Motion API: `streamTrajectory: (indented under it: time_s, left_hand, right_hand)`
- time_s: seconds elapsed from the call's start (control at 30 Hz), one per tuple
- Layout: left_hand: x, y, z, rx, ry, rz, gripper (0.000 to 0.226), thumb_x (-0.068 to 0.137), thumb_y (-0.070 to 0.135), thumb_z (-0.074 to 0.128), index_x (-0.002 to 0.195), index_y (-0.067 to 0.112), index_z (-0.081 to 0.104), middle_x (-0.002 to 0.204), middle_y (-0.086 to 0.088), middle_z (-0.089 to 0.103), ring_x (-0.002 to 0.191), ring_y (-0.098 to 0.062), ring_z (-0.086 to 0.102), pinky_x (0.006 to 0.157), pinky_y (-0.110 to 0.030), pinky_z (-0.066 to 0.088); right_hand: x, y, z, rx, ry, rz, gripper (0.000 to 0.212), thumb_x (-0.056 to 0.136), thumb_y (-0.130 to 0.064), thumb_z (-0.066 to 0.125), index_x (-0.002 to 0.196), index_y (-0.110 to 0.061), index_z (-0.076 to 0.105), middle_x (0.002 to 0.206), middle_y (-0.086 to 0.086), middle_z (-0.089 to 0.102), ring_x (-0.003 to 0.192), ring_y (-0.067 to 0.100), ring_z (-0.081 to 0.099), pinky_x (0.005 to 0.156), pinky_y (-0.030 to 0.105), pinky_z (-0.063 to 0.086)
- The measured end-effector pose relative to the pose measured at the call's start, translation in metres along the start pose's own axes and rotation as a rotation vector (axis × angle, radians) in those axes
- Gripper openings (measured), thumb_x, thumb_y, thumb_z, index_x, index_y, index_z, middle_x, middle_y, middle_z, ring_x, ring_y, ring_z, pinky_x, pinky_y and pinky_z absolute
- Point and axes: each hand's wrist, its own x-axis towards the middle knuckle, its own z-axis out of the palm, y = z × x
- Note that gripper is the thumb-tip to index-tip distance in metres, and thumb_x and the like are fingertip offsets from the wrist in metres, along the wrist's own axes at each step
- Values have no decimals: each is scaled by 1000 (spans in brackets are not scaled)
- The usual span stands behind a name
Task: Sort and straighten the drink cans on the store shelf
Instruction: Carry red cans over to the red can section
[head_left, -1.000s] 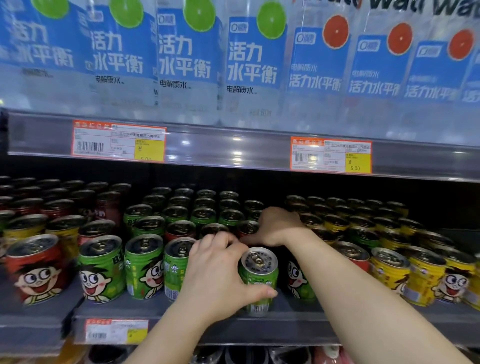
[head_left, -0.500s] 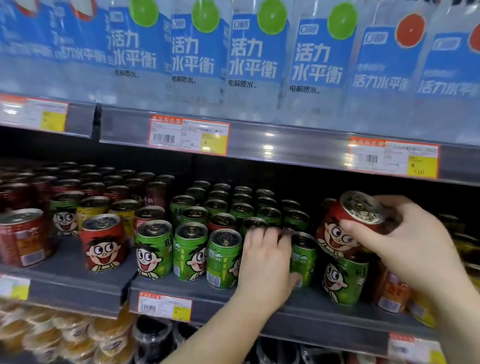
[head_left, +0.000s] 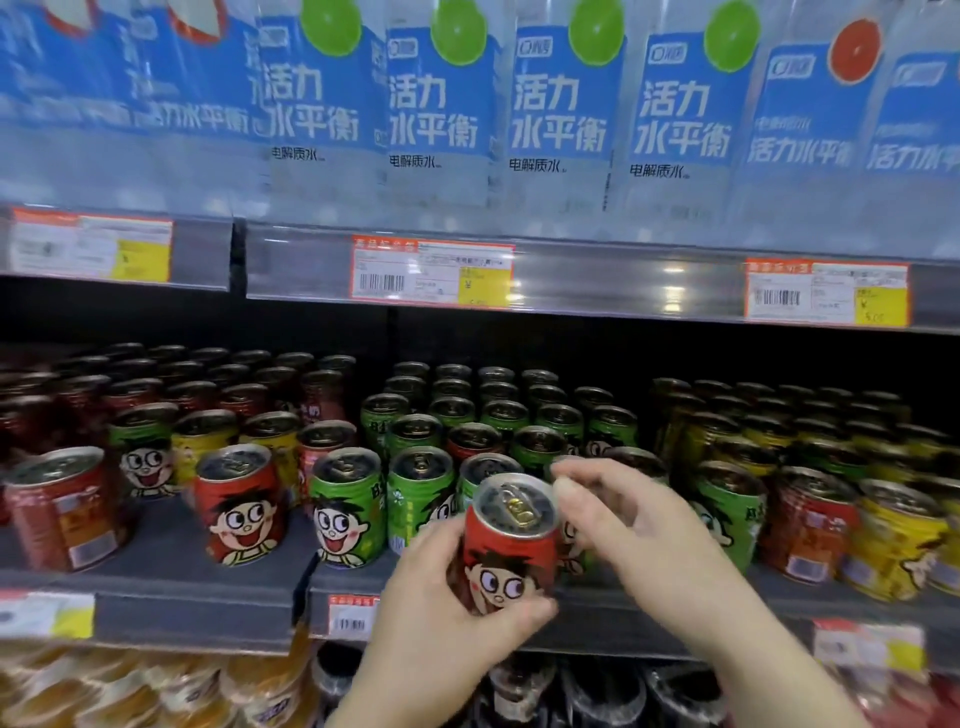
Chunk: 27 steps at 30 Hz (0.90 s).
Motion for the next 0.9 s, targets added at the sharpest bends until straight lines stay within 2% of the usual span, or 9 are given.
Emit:
streamTrajectory:
  time_s: [0.1,0.2,0.33,0.4,0.47,0.53,0.63,0.73,0.9]
  left_hand:
    - [-7,-12,-37,14,33,-73,56,42,44,89,92,43,63,100,11,65,87,11,60,66,-9,46]
    - [-8,-17,-64,15,83,-144,46,53,19,91,88,35,66,93,2,67,78,12,61,58,-5,44]
    - [-6,-28,-81,45,64,-185,48,50,33,91,90,39,65,95,1,68,83,1,60,66,-13,40]
    - [-5,-34,-85,58,42,-192,51,47,39,90,91,41,65,95,2,69,85,1,61,67,-14,41]
    - [-5,-37,-86,59,29,-191,53,44,42,91,90,43,65,95,4,70,86,0,62,68,-15,42]
    - [-5,-38,-86,48,27,-182,54,44,39,92,89,46,62,93,4,69,85,0,63,67,-13,42]
    - [-4,-36,-84,42,20,-177,52,49,29,92,88,42,61,92,1,68,77,4,63,58,-7,43]
    - [-3,-35,-82,8,5,-153,49,51,17,91,88,36,64,93,-5,68,82,12,61,60,1,43]
    - [-3,-36,-83,-2,-15,-142,50,52,15,91,90,34,65,93,-3,68,84,17,57,61,3,41]
  right_hand:
    - [16,7,28,-371,222,3,49,71,-71,53,106,-37,55,93,-20,53,81,-4,52,65,12,40]
    - [16,14,64,-419,260,86,38,73,-66,62,89,-34,48,76,-11,53,69,5,50,59,26,43]
    - [13,34,85,-478,241,78,34,80,-66,53,74,-33,46,71,-9,56,70,7,53,69,30,48]
    - [17,40,75,-446,300,131,37,76,-73,50,86,-37,54,76,-16,61,74,2,57,76,32,51]
    - [20,43,65,-397,302,192,55,68,-81,48,102,-38,56,83,-20,62,77,-1,59,76,30,52]
    - [20,41,65,-410,269,222,71,61,-86,47,112,-37,53,88,-21,61,79,-2,60,79,30,52]
    - [24,37,82,-508,261,226,91,55,-91,47,127,-35,46,108,-16,63,99,8,61,85,30,49]
    - [29,35,98,-568,257,234,82,55,-89,50,115,-33,53,104,-12,61,100,14,60,78,31,48]
    - [23,41,86,-529,319,305,59,57,-82,59,88,-32,53,77,-14,61,81,14,62,69,30,48]
